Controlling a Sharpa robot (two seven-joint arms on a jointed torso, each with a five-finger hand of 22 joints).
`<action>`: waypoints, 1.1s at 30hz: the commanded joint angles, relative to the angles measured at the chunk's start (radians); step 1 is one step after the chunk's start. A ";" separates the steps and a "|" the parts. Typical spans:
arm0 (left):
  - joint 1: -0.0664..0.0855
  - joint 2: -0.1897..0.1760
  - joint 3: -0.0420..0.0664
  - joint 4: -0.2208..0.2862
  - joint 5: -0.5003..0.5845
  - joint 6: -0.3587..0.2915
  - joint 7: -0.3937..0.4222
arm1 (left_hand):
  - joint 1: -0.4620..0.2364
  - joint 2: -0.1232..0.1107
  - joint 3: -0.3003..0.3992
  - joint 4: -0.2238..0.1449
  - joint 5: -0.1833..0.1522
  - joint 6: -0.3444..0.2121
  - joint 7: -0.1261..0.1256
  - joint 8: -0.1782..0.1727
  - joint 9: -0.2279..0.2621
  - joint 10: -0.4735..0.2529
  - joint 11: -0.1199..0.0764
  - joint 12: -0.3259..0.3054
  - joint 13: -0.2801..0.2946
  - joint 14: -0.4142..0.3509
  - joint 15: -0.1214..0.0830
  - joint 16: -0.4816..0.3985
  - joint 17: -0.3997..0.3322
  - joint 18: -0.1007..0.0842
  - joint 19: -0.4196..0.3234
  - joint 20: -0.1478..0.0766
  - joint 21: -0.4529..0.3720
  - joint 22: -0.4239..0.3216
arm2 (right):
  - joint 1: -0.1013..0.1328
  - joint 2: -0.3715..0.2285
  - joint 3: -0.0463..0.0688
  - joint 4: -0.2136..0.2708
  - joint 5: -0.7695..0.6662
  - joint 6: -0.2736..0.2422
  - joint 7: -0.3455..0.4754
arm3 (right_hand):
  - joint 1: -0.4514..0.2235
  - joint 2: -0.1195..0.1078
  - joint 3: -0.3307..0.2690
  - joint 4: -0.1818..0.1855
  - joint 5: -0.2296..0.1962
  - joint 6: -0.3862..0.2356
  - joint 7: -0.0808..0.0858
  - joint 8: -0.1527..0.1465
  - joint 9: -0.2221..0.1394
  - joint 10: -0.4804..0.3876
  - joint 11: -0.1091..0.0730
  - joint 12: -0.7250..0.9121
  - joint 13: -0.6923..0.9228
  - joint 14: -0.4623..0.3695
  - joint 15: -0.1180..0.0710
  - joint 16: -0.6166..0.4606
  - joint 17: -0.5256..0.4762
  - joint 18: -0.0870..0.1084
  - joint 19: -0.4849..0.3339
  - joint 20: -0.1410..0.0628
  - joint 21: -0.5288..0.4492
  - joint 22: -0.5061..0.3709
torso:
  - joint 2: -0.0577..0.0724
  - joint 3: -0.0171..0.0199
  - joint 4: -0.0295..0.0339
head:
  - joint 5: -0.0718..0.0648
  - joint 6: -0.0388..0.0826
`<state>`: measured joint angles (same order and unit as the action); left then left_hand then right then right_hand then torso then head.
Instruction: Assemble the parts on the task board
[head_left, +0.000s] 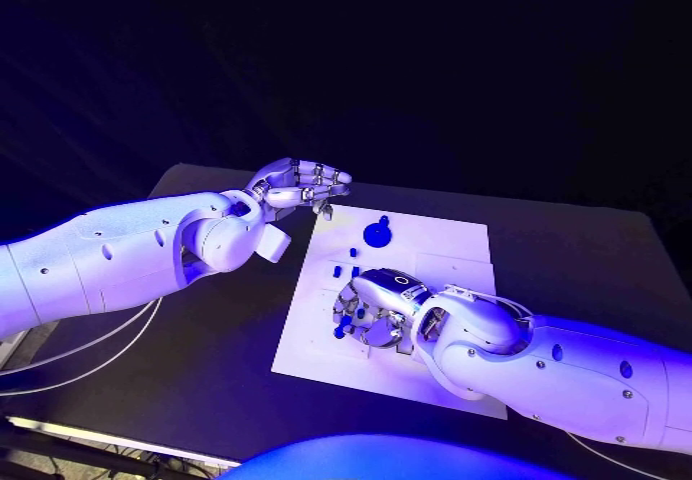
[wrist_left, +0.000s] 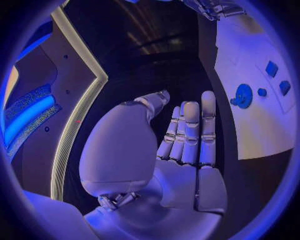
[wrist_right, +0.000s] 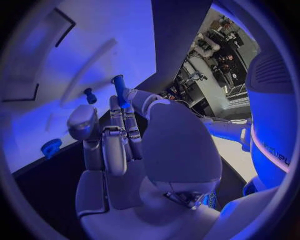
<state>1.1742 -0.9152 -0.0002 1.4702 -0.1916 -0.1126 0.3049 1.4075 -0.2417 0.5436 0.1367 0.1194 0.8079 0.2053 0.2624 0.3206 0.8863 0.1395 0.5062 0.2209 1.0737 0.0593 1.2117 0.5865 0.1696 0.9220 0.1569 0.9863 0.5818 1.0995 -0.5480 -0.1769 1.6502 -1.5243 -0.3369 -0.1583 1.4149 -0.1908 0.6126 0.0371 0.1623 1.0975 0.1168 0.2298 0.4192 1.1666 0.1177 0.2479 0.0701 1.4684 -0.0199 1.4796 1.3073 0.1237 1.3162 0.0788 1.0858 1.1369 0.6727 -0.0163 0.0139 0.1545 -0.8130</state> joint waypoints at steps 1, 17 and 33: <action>0.000 0.002 0.001 0.001 0.000 0.018 0.003 | 0.000 0.005 -0.004 0.001 0.003 -0.004 0.000 0.002 0.001 -0.005 -0.001 0.003 0.000 0.002 0.005 0.004 -0.002 0.016 0.003 0.004 -0.003 -0.001 | -0.002 0.005 -0.001 -0.004 -0.027 0.023 -0.021 | -0.003 0.009 0.001 -0.006 0.002 0.000 0.008 0.005 0.001 0.069 -0.066 0.001 0.033 0.052 -0.004 0.000 0.008 -0.007 -0.005 -0.001 -0.006 -0.001 | 0.000 0.0004 0.0024 | 0.001 0.000; 0.001 0.002 0.001 0.000 -0.001 0.018 0.002 | 0.000 0.005 -0.004 0.001 0.003 -0.004 0.000 0.002 0.001 -0.005 -0.001 0.003 0.000 0.002 0.005 0.004 -0.002 0.016 0.003 0.004 -0.003 -0.001 | -0.005 0.018 -0.005 0.004 -0.056 0.035 -0.066 | -0.015 0.003 -0.004 -0.010 0.000 -0.004 0.008 0.006 0.005 0.067 -0.065 -0.002 0.036 0.051 -0.003 -0.002 0.004 -0.006 -0.008 0.001 -0.012 -0.004 | 0.000 0.0013 -0.0007 | 0.003 0.004; 0.001 0.001 0.001 0.000 -0.001 0.023 -0.001 | 0.001 0.005 -0.005 0.002 0.003 -0.005 0.001 0.002 0.001 -0.008 0.000 0.003 0.000 0.001 0.006 0.004 -0.001 0.015 0.004 0.004 -0.005 -0.002 | -0.007 0.022 -0.011 0.019 -0.050 0.021 -0.075 | -0.082 -0.045 -0.034 -0.012 -0.001 -0.116 0.041 -0.044 -0.005 -0.065 -0.022 -0.038 0.029 0.051 0.034 0.004 0.015 -0.001 -0.025 0.032 -0.052 -0.025 | -0.001 0.0002 -0.0006 | 0.002 0.006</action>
<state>1.1743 -0.9154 -0.0001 1.4682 -0.1916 -0.1082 0.3008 1.4075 -0.2417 0.5437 0.1366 0.1194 0.8080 0.2052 0.2624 0.3203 0.8863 0.1395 0.5062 0.2209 1.0737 0.0593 1.2117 0.5864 0.1696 0.9220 0.1569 0.9863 0.5808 1.0942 -0.5259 -0.1871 1.6673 -1.5690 -0.3218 -0.2292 1.3390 -0.2368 0.5846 0.0270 0.1626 0.9860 0.1594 0.1894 0.4150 1.1069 0.0948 0.2118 0.0997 1.4666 0.0073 1.4795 1.3078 0.1237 1.2909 0.1041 1.0376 1.1125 0.6721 -0.0160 0.0131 0.1558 -0.8064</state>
